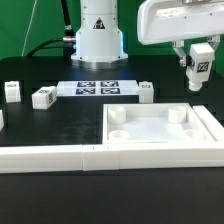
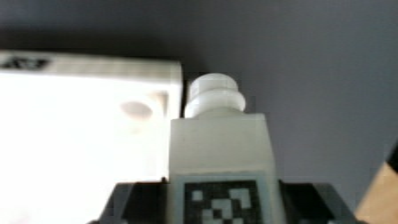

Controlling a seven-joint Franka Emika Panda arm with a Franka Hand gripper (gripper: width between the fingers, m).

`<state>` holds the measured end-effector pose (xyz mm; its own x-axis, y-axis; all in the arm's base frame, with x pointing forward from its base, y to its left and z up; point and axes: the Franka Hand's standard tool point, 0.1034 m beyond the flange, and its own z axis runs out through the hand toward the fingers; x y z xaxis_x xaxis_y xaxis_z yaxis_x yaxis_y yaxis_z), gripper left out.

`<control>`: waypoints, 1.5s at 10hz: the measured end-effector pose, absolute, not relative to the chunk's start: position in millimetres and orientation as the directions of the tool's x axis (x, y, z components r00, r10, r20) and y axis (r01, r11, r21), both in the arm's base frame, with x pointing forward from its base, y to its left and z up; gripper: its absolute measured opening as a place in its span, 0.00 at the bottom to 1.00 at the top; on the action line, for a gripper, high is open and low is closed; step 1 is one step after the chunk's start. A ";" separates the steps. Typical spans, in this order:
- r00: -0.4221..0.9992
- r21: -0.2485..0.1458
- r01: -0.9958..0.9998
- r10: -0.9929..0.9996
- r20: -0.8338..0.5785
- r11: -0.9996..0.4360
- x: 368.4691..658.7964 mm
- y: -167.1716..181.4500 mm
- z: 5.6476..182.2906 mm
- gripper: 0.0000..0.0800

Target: Assemble one leg

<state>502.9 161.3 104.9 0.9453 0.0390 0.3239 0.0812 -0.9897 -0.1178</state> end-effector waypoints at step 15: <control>0.895 0.009 0.259 0.244 0.374 -0.966 571.3 106.2 91.6 0.36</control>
Offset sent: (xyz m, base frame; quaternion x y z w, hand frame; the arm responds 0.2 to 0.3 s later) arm 0.0210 -0.0060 -0.0004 -0.0399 0.0132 -0.0650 0.9970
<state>571.3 106.2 91.6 0.8950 0.2437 0.3737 0.2591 -0.9658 0.0093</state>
